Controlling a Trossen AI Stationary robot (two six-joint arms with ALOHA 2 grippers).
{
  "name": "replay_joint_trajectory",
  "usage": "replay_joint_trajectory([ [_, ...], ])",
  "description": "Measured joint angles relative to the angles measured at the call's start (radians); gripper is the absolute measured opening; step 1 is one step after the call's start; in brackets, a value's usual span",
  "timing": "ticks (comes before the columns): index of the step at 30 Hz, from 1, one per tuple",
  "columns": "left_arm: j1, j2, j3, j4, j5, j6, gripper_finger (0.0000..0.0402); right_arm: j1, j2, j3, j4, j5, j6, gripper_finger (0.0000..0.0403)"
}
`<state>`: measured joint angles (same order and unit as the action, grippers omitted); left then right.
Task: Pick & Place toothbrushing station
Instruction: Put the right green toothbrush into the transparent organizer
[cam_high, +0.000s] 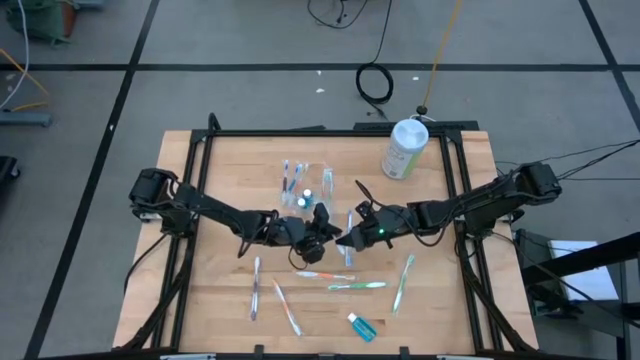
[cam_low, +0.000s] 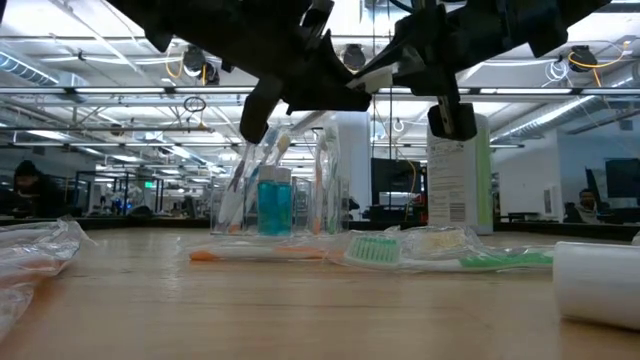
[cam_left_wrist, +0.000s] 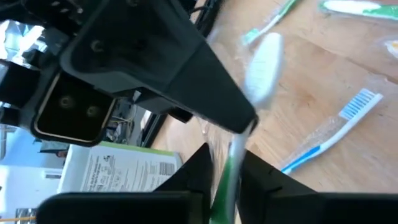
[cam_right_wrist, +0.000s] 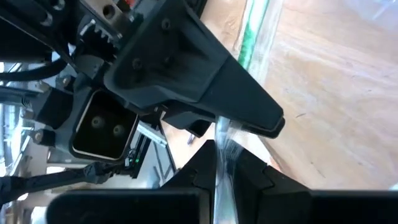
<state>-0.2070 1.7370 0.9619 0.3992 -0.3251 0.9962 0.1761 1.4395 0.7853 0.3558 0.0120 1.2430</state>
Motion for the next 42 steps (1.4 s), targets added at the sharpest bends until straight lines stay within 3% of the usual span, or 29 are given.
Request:
replay_joint_trajectory([
  [7,0.000,0.000,-0.001,-0.019,-0.002,0.046,0.0015,-0.006,0.000,0.000,-0.002,0.013,-0.025,0.0018],
  [14,-0.006,-0.001,0.000,-0.026,-0.019,0.075,0.0029,-0.016,-0.005,0.000,-0.004,0.013,-0.068,0.0040],
  [21,-0.023,-0.004,0.000,-0.028,-0.094,0.108,0.0010,-0.026,-0.008,0.000,0.000,0.019,-0.366,0.0064],
  [26,-0.023,-0.004,0.000,-0.035,-0.106,0.127,0.0028,-0.039,-0.008,0.000,-0.008,0.013,-0.361,0.0066],
  [31,-0.024,-0.004,0.000,-0.038,-0.125,0.124,0.0009,-0.039,-0.008,0.000,-0.008,0.013,-0.343,0.0066],
  [37,-0.024,-0.004,0.000,-0.039,-0.128,0.124,0.0026,-0.040,-0.018,0.000,-0.015,-0.013,-0.329,0.0066],
  [42,-0.026,-0.004,0.001,-0.069,-0.156,0.096,0.0009,-0.051,-0.019,0.000,-0.002,-0.012,-0.314,0.0066],
])
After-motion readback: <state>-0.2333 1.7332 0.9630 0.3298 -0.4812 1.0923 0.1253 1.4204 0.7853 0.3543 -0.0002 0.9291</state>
